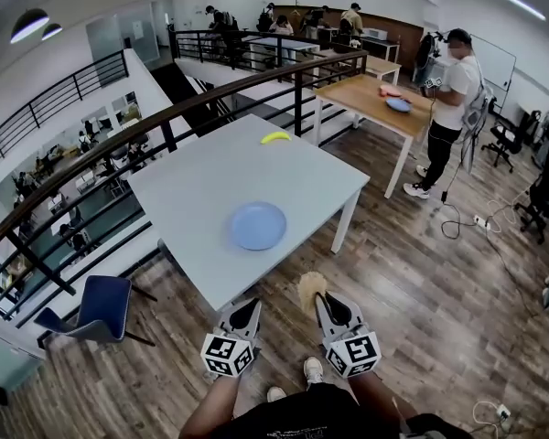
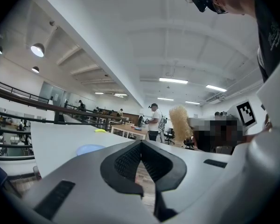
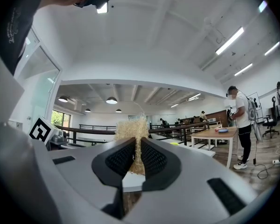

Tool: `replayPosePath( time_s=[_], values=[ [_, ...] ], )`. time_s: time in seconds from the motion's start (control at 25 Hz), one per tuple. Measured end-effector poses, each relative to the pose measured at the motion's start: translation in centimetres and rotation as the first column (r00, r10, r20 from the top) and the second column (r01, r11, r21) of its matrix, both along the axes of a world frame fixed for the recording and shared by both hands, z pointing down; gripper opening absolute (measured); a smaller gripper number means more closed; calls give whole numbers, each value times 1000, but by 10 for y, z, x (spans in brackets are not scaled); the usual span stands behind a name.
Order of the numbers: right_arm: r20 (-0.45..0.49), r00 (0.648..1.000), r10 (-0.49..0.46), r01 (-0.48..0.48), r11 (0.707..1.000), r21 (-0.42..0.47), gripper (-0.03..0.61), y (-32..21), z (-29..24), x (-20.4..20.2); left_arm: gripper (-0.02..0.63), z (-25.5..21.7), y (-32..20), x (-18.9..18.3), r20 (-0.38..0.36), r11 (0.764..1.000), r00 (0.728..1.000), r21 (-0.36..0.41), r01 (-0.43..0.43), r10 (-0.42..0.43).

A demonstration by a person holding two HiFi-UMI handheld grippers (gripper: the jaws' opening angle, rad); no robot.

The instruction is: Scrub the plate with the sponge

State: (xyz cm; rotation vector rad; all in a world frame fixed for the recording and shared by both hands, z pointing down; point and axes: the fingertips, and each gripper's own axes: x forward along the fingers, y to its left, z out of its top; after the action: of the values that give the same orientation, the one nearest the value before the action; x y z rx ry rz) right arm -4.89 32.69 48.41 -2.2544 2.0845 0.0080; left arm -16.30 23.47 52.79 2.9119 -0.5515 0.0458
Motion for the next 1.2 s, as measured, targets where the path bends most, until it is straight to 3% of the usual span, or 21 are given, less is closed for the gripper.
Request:
replayPosePath(
  time_s=[0.8,1.2],
  values=[
    [-24,997,-68,68,998,-10,41,-71,-4,106,12,-10,-65,101,-16,998,998,11,61,-61],
    [3,992,-122,122,992,-27,41,-104,3,156,12,-11,-90,146,14,995,995,24,97,-98]
  ],
)
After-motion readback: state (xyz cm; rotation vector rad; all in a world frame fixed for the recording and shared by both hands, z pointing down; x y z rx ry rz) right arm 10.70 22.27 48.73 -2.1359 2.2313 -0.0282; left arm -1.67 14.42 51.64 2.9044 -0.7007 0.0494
